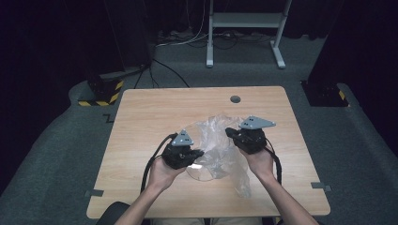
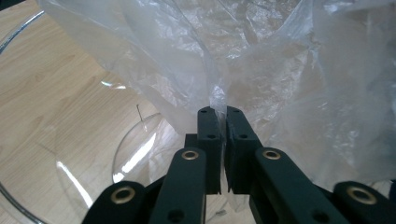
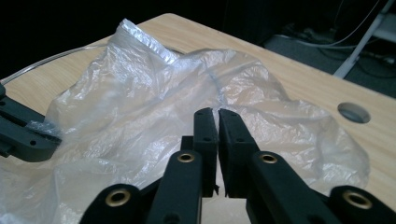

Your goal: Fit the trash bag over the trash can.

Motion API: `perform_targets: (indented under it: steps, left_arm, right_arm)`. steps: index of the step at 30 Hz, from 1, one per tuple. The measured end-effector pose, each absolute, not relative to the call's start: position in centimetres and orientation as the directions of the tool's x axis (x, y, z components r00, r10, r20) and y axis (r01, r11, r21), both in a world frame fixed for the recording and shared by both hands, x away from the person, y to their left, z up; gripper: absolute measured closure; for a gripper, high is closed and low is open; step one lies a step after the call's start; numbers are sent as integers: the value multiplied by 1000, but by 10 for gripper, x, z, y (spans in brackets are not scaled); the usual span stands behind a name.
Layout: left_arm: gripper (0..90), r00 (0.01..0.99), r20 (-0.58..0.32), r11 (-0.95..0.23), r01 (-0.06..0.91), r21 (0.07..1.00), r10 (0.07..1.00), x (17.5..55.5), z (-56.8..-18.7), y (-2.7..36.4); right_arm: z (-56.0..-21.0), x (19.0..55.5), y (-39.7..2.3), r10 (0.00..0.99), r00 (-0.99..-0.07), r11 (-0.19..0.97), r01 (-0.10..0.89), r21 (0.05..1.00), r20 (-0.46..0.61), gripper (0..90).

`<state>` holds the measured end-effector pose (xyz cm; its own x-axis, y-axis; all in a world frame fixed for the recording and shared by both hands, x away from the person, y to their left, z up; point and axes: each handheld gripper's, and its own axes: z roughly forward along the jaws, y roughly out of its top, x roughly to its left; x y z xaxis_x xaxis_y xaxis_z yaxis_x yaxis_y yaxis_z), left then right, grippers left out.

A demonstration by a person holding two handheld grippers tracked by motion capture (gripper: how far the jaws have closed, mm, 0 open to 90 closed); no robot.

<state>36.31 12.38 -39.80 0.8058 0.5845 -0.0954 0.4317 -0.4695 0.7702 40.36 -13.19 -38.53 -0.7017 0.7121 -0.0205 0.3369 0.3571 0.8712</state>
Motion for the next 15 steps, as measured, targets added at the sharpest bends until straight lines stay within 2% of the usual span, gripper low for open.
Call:
perform_targets:
  steps: [4,11,15]
  left_arm:
    - [725,807,-92,-466,425,776,583,364,-398,124]
    - [539,785,-78,-422,410,809,615,361,-393,130]
    - [485,768,-68,-393,399,828,637,360,-390,135]
  right_arm:
    - [-381,401,-130,705,-706,392,302,869,-73,900]
    - [-379,395,-122,651,-754,418,259,871,-89,900]
    - [-381,390,-112,600,-795,451,239,860,-93,900]
